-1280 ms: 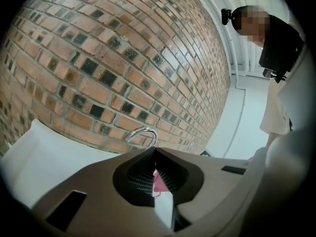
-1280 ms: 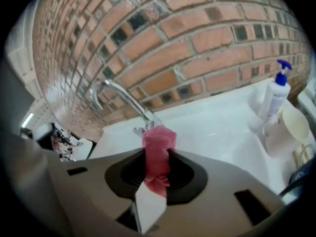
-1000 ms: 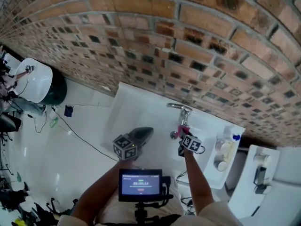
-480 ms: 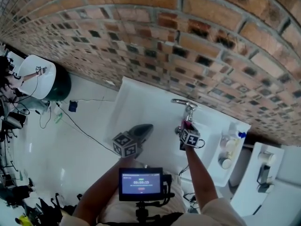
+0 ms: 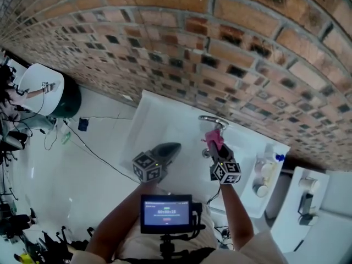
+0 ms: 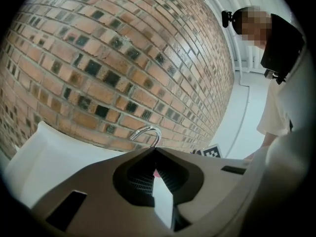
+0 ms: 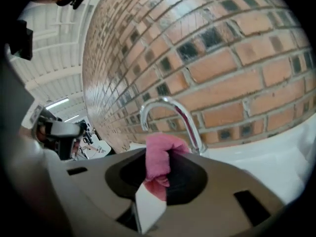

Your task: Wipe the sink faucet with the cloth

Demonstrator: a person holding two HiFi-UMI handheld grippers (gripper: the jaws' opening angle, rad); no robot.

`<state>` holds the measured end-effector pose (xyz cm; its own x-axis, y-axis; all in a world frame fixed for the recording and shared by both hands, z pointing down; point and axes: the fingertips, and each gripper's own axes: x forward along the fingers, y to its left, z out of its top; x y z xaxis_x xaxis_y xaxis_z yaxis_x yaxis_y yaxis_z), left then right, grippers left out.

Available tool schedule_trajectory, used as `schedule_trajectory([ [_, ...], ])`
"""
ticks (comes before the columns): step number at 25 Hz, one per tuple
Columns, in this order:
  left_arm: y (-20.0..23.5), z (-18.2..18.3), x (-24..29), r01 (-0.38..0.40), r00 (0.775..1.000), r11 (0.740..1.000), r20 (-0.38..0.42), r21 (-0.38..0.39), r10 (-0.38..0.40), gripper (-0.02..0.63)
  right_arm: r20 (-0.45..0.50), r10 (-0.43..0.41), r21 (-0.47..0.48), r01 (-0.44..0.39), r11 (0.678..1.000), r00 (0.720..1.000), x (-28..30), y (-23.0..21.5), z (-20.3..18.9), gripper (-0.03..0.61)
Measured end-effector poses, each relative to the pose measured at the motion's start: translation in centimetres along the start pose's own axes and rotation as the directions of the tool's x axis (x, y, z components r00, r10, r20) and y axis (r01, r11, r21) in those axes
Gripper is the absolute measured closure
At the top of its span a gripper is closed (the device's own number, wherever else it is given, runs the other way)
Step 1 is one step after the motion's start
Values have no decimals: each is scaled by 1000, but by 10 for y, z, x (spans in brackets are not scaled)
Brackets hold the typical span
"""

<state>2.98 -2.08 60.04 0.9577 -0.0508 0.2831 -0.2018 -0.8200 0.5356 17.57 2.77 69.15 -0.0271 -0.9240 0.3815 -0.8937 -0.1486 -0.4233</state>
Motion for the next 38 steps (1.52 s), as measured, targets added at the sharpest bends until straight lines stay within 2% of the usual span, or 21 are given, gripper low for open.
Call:
schedule_trajectory([
  [4, 0, 14, -6, 0, 999, 1000, 35, 20, -1, 607, 73, -4, -17, 5, 1000, 997, -42, -6, 40, 479],
  [10, 5, 7, -10, -11, 999, 1000, 36, 15, 11, 607, 102, -140, 40, 137, 990, 985, -81, -67, 48, 479],
  [13, 3, 2, -7, -5, 1000, 1000, 24, 17, 5, 607, 113, -174, 65, 168, 984, 978, -94, -87, 50, 478],
  [22, -5, -2, -1, 7, 1000, 1000, -5, 18, -7, 607, 116, -204, 89, 195, 977, 972, -104, -105, 49, 477],
  [25, -4, -2, -2, 2, 1000, 1000, -10, 17, -2, 607, 112, -247, 77, 240, 968, 962, -104, -114, 50, 477],
  [29, -2, -2, -1, -3, 1000, 1000, -13, 11, 3, 607, 38, -253, 74, 250, 965, 967, -86, -132, 45, 477],
  [31, -2, -3, 0, -3, 1000, 1000, -16, 10, 3, 607, 14, -271, 43, 270, 962, 962, -73, -147, 44, 477],
  [34, -3, -5, 1, -6, 1000, 1000, -24, 4, 6, 607, 68, -345, -72, 350, 934, 936, -65, -164, 67, 477],
  [36, -1, -6, 0, -12, 1000, 1000, -25, 1, 12, 607, 85, -304, -127, 313, 941, 949, -56, -160, 80, 477],
  [38, 3, -8, -3, -24, 999, 1000, -26, -14, 24, 607, 56, -240, -168, 246, 955, 969, -45, -152, 81, 477],
])
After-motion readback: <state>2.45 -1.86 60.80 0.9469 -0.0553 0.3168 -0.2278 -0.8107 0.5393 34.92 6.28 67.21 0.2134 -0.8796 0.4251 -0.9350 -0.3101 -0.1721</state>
